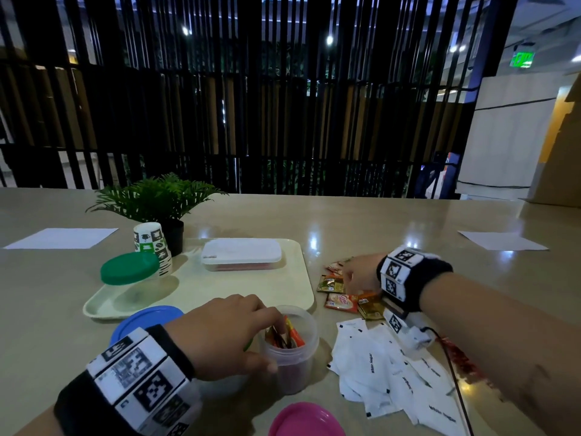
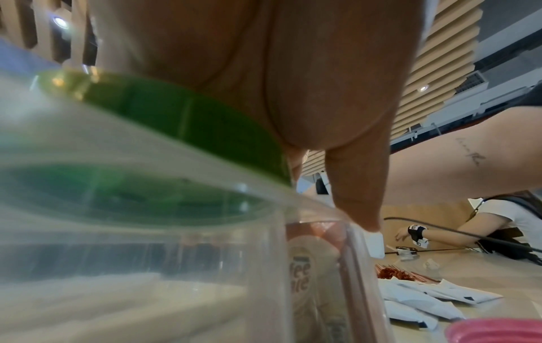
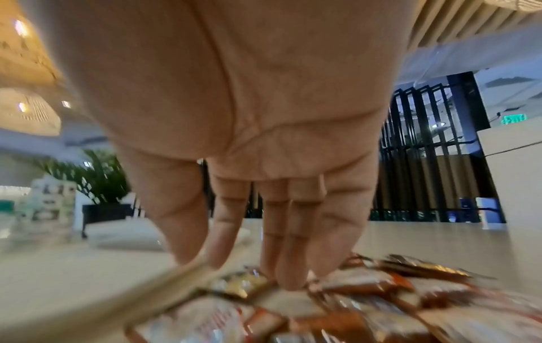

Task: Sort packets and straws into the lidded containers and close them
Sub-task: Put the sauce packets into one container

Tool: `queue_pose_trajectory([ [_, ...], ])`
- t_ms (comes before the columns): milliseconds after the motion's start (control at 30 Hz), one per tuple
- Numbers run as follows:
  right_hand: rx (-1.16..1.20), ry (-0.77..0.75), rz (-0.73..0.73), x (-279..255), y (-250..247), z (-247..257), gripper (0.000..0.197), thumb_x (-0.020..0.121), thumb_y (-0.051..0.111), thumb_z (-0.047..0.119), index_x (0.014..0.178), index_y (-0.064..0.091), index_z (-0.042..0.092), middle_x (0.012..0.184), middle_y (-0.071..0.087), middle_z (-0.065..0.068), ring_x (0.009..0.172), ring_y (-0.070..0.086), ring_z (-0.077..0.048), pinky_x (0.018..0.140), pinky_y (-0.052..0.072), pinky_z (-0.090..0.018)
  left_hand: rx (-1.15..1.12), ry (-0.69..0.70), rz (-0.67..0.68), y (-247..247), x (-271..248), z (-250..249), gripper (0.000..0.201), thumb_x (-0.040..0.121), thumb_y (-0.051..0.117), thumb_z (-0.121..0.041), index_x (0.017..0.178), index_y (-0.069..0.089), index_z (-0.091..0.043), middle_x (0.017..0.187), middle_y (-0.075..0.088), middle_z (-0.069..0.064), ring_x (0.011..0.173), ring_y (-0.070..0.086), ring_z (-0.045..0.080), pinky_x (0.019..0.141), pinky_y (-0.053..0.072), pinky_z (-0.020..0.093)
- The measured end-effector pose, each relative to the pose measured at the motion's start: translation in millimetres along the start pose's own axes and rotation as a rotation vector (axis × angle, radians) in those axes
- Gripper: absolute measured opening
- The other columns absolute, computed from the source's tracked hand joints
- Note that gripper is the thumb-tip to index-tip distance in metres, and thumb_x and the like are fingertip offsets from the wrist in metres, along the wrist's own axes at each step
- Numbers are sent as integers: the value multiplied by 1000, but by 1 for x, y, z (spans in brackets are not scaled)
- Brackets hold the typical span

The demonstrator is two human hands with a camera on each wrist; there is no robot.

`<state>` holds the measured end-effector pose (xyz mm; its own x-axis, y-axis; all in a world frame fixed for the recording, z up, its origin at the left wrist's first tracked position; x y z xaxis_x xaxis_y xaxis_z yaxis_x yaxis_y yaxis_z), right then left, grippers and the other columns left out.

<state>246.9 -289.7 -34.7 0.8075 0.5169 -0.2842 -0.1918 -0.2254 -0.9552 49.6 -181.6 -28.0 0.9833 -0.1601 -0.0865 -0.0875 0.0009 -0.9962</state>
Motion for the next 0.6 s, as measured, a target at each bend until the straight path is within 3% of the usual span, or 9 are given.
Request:
queue_pose_trajectory([
  [100, 6, 30, 53, 20, 22, -7, 34, 85, 67, 30, 114, 64, 12, 119, 63, -2, 104, 58, -20, 84, 48, -31, -9, -2, 9, 1, 0, 1, 51, 87, 53, -63, 133, 34, -51, 138, 40, -13, 121, 39, 9, 103, 35, 30],
  [233, -40, 59, 46, 44, 33, -16, 61, 67, 71, 57, 106, 66, 11, 100, 66, -2, 86, 62, -21, 74, 51, -32, -21, -8, 29, 2, 1, 2, 51, 87, 53, -63, 133, 33, -51, 139, 39, -14, 122, 38, 9, 104, 36, 31],
  [333, -39, 76, 60, 59, 38, -26, 67, 61, 72, 63, 106, 65, 14, 102, 67, -1, 90, 64, -21, 79, 55, -33, -24, -12, 35, 3, 2, 3, 51, 87, 54, -62, 133, 33, -51, 140, 39, -14, 123, 38, 9, 104, 36, 30],
  [400, -6, 85, 79, 57, 39, -27, 67, 62, 74, 62, 107, 65, 14, 104, 66, -3, 87, 63, -18, 69, 53, -29, -15, -9, 32, 3, 2, 3, 52, 87, 53, -63, 133, 33, -51, 139, 39, -13, 122, 39, 9, 104, 36, 32],
  [467, 5, 85, 91, 49, 39, -23, 55, 71, 74, 55, 102, 63, 10, 101, 63, -3, 83, 57, -17, 60, 44, -25, -17, -12, 38, 4, 2, 3, 52, 87, 53, -64, 133, 33, -51, 140, 39, -13, 123, 38, 10, 105, 36, 32],
  [533, -13, 75, 64, 44, 37, -19, 42, 76, 74, 46, 97, 60, 12, 97, 60, -4, 84, 53, -18, 63, 41, -27, -17, -16, 47, 5, 3, 4, 53, 86, 53, -64, 134, 32, -50, 140, 39, -12, 123, 38, 10, 105, 35, 33],
  [600, -10, 57, 45, 45, 40, -19, 47, 77, 75, 42, 106, 63, 7, 106, 63, -3, 93, 58, -20, 73, 47, -29, -15, -15, 45, 4, 3, 4, 54, 86, 53, -64, 134, 32, -50, 140, 39, -12, 123, 38, 10, 104, 35, 32],
])
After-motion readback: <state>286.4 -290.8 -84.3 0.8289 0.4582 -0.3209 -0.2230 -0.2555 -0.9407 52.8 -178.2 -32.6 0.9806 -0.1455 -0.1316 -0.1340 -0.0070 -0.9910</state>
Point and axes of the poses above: each hand's wrist, its own x-axis towards the middle knuckle, its own y-axis out of the palm, z = x × y, the point moved 10 cm from there along x, towards the middle knuckle
